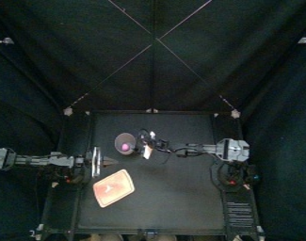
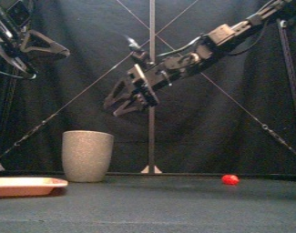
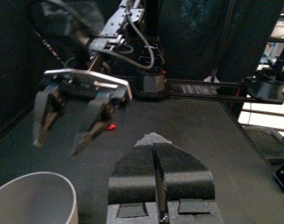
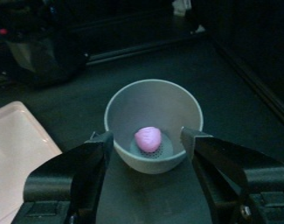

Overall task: Pick the pink ball then place it in the grey bowl
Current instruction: Drop pink ball in the grey bowl and return to neutral

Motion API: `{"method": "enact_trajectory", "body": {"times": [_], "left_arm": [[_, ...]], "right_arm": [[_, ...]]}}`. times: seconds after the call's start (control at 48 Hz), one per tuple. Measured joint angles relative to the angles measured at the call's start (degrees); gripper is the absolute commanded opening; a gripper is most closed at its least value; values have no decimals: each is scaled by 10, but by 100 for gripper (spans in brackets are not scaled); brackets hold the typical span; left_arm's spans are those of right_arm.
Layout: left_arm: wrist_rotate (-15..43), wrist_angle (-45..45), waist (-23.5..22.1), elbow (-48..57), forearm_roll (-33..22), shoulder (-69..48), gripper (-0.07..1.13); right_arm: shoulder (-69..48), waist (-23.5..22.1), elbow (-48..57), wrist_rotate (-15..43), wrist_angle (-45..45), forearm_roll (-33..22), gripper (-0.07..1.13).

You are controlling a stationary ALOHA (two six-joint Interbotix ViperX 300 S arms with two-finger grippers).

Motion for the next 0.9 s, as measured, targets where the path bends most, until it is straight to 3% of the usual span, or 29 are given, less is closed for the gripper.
{"method": "enact_trajectory", "body": {"times": [0.396, 0.896], "left_arm": [[0, -1, 0, 5, -9, 0, 5], [0, 0, 0, 11, -15, 0, 5]], "right_arm": [[-170, 85, 264, -1, -212, 11, 95], [-359, 93, 440, -2, -231, 15, 95]]}}
